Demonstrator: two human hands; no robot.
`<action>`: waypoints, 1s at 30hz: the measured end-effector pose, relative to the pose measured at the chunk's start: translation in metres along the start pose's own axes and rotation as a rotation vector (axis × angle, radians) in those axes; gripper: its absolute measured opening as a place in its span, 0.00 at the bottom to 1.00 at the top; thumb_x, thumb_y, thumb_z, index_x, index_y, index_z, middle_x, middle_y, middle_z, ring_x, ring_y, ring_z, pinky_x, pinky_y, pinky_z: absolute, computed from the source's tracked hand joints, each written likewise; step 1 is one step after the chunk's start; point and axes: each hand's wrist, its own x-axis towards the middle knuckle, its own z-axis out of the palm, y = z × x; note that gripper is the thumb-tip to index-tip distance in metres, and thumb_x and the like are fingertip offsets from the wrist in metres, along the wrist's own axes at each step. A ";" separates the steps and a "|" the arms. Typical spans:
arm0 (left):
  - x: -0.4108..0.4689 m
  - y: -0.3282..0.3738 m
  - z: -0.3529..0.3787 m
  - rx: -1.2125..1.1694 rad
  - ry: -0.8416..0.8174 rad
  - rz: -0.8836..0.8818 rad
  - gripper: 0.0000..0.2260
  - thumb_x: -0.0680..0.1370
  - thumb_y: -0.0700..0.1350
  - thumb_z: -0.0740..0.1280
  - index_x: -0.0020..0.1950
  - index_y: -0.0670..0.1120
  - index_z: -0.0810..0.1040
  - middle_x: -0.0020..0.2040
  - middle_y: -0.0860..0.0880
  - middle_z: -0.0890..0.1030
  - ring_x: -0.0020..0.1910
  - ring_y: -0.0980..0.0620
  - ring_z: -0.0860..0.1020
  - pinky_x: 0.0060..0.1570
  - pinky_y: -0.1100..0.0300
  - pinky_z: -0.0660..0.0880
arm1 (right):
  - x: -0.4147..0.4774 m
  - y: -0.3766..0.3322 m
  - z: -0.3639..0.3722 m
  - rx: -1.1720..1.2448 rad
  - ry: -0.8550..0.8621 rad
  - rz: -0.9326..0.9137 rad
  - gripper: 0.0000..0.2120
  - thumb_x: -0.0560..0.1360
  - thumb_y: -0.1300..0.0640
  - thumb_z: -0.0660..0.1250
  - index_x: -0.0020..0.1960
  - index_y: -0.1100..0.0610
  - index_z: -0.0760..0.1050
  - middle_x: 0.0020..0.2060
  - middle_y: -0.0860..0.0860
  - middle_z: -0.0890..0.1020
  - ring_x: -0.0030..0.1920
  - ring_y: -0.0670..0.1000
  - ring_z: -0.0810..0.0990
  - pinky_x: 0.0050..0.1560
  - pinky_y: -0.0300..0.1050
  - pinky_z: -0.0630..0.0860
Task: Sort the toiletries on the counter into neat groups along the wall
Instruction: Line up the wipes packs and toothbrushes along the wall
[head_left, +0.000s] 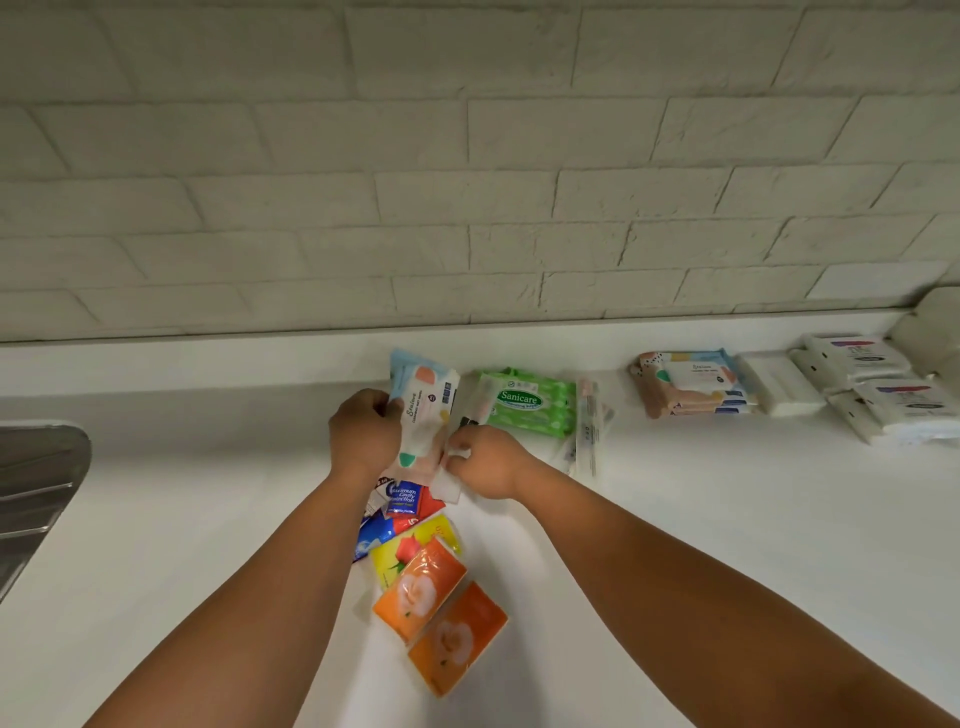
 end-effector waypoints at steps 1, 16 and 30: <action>-0.003 0.003 -0.002 0.006 0.021 0.015 0.11 0.82 0.49 0.62 0.49 0.43 0.80 0.49 0.45 0.84 0.40 0.49 0.75 0.35 0.60 0.66 | -0.001 -0.001 -0.003 0.001 0.003 -0.006 0.18 0.80 0.54 0.62 0.67 0.59 0.74 0.66 0.57 0.76 0.65 0.59 0.74 0.62 0.45 0.71; -0.043 0.083 -0.013 0.037 0.052 0.311 0.09 0.82 0.51 0.64 0.54 0.47 0.78 0.49 0.49 0.84 0.42 0.51 0.77 0.36 0.61 0.71 | -0.025 0.031 -0.092 0.365 0.348 -0.097 0.26 0.71 0.50 0.76 0.65 0.55 0.71 0.56 0.48 0.78 0.56 0.51 0.79 0.52 0.43 0.74; -0.083 0.183 0.108 -0.274 -0.124 0.221 0.08 0.78 0.52 0.70 0.53 0.51 0.82 0.47 0.57 0.83 0.46 0.56 0.80 0.39 0.67 0.72 | -0.082 0.179 -0.158 0.803 0.296 0.034 0.17 0.76 0.48 0.71 0.55 0.60 0.72 0.49 0.57 0.84 0.47 0.56 0.86 0.42 0.57 0.84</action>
